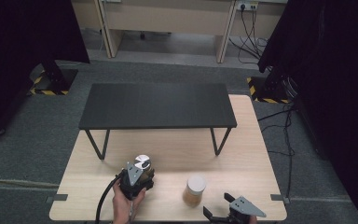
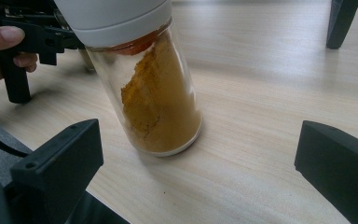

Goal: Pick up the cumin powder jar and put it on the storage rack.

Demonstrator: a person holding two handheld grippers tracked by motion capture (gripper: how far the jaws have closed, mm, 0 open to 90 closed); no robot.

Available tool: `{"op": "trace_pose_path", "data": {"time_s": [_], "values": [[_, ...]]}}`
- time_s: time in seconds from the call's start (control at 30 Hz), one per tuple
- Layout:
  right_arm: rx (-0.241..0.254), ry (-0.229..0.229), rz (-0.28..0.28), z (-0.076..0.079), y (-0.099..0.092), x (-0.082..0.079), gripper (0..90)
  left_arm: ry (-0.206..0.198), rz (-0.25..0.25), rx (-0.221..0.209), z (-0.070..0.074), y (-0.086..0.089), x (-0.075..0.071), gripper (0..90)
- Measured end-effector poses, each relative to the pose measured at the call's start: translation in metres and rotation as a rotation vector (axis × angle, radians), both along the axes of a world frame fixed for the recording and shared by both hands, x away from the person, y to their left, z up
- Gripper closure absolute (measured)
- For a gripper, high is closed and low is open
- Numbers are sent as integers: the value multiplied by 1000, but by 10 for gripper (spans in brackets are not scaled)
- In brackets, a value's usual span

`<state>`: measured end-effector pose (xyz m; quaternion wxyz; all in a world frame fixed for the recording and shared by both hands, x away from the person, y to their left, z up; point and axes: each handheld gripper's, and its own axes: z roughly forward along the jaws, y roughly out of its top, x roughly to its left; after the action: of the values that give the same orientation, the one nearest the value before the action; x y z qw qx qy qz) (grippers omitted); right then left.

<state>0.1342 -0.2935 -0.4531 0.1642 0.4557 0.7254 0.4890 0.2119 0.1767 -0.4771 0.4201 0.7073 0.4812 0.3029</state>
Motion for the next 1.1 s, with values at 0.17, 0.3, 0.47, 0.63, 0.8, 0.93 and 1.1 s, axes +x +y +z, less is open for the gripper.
{"op": "trace_pose_path", "data": {"time_s": [0.17, 0.3, 0.47, 0.63, 0.8, 0.93, 1.1], "values": [[1, 1, -4, 1, 0, 0, 13, -3, -6, 9, 2, 1, -2, 302], [2, 1, -4, 0, -1, 0, 13, -16, -6, 0, 11, 5, -7, 302], [3, 2, 0, 0, 0, 1, 13, -42, -4, -8, 25, 11, -13, 302], [3, 3, 2, 0, 0, 1, 13, -54, -14, -10, 40, 17, -18, 302], [4, 2, 2, 0, 0, 1, 13, -60, -18, -33, 53, 25, -21, 302], [4, 3, 0, 0, -1, 1, 14, -70, -15, -28, 63, 28, -22, 302], [4, 1, -3, 0, -1, 0, 14, -88, -10, -25, 76, 32, -23, 302]]}}
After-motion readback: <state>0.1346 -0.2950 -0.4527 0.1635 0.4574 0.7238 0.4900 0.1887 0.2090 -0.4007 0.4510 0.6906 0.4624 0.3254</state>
